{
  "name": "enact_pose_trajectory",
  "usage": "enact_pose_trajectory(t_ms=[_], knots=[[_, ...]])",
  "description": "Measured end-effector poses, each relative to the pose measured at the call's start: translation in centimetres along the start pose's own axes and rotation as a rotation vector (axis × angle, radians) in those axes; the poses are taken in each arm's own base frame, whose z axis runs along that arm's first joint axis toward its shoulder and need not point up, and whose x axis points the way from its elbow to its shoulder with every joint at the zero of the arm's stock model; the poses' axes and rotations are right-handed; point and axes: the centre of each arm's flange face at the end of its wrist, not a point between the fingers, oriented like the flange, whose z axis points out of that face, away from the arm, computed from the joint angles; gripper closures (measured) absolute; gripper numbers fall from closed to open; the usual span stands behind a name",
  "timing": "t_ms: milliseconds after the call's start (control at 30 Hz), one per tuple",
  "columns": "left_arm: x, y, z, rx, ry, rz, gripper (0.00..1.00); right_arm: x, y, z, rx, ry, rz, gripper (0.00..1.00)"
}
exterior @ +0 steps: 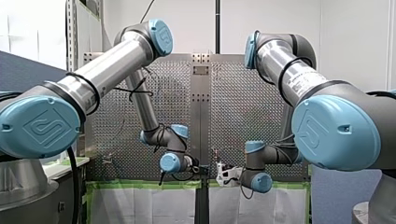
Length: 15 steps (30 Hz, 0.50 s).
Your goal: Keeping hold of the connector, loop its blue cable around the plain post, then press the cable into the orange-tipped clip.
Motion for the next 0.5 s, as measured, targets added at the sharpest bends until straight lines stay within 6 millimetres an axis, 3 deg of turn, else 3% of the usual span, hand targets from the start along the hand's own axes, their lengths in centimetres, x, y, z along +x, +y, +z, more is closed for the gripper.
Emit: enact_pose_trajectory(t_ms=[267, 333, 400, 500], knots=[[-0.46, -0.67, -0.06, -0.050, -0.046, -0.042, 1.00, 0.02, 0.23, 0.02, -0.005, 0.003, 0.000, 1.00], [-0.57, -0.78, -0.06, -0.062, -0.057, -0.054, 0.95, 0.02, 0.26, 0.02, -0.006, 0.003, 0.000, 1.00], [-0.64, -0.92, -0.08, -0.066, -0.063, -0.058, 0.78, -0.02, 0.30, 0.00, -0.007, 0.002, 0.000, 1.00], [-0.69, -1.04, -0.12, -0.068, -0.067, -0.058, 0.70, -0.10, 0.38, -0.05, -0.009, 0.000, 0.001, 1.00]])
